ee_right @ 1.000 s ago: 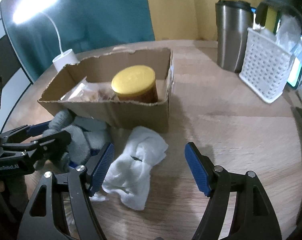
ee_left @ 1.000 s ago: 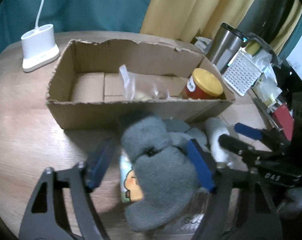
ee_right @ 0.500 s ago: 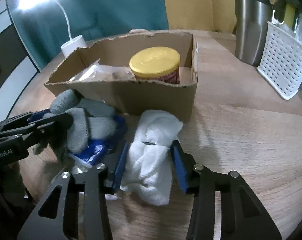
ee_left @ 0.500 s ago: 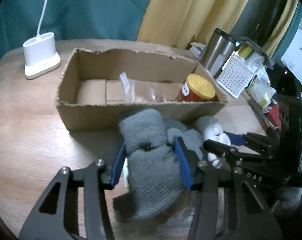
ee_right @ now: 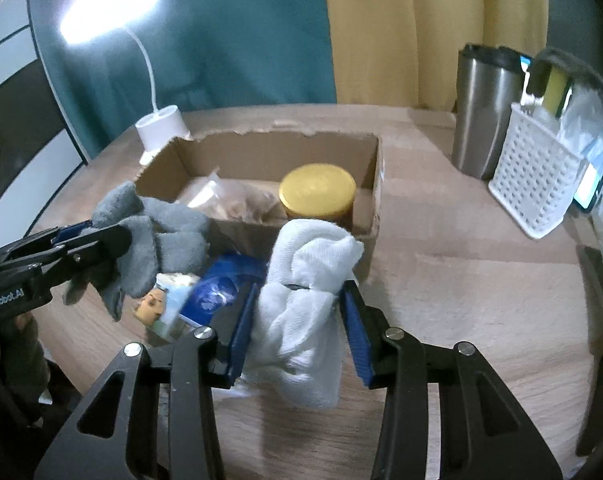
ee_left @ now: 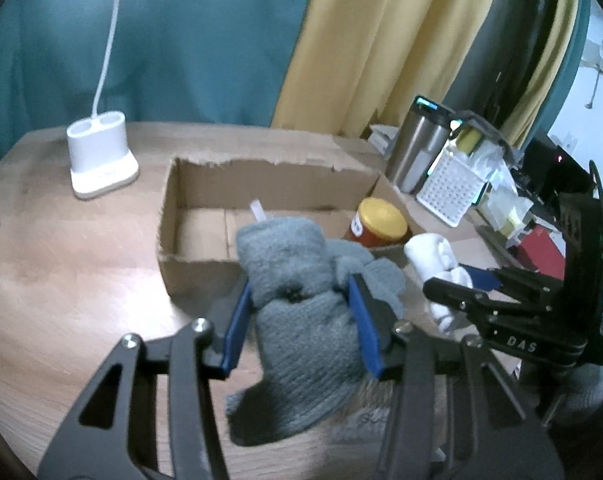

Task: Organize objects
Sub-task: 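Lift the plush and towel over the box and release both inside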

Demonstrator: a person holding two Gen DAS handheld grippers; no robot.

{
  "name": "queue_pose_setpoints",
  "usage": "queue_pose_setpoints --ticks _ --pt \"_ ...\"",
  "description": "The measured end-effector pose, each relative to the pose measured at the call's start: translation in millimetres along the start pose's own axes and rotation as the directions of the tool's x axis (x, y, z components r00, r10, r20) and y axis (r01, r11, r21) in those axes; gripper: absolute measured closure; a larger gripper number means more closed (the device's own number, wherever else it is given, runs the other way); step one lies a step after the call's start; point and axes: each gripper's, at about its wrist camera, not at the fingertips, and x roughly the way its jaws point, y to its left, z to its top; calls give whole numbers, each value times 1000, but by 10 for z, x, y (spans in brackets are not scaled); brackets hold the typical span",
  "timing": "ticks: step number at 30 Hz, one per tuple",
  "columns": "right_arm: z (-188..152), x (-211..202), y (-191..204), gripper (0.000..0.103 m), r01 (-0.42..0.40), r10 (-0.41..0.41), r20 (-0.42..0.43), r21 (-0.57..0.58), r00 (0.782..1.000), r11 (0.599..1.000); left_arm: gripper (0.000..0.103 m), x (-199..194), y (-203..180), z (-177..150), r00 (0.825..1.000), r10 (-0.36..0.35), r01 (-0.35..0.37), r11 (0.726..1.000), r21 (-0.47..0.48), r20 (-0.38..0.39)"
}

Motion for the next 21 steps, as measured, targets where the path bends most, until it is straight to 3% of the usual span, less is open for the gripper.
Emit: queue_pose_setpoints --ticks 21 --pt "492 -249 167 58 -8 13 84 -58 996 998 55 -287 117 543 992 7 -11 1000 27 124"
